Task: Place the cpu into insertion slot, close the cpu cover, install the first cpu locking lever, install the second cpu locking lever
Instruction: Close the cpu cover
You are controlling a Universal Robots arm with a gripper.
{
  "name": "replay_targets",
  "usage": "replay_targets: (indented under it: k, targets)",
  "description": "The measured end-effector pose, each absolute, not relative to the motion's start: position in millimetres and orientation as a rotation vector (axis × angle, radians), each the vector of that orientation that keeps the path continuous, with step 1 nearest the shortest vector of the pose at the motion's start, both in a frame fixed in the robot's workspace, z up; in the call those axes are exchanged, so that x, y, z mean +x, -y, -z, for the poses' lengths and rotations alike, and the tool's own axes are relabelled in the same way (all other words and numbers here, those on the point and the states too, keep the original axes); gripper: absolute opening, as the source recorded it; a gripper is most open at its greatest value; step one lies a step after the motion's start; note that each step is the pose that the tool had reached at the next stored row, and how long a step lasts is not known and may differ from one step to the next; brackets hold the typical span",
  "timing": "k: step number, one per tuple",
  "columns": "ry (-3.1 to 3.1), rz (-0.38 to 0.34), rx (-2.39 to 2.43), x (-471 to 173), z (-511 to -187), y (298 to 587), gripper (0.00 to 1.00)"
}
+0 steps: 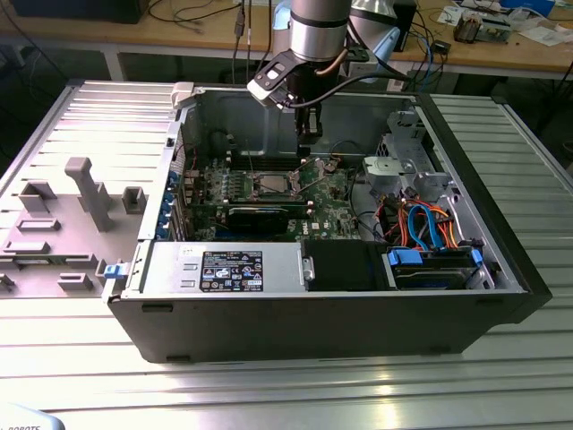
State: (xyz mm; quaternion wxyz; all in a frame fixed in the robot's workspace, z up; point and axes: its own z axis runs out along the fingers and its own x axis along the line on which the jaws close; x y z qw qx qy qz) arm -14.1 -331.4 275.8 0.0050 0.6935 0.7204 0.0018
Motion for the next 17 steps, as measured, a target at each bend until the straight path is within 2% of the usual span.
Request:
replay_targets:
  k: [17]
  targets:
    - [-2.252,0.004,2.167,5.6,-271.5,331.4,0.11]
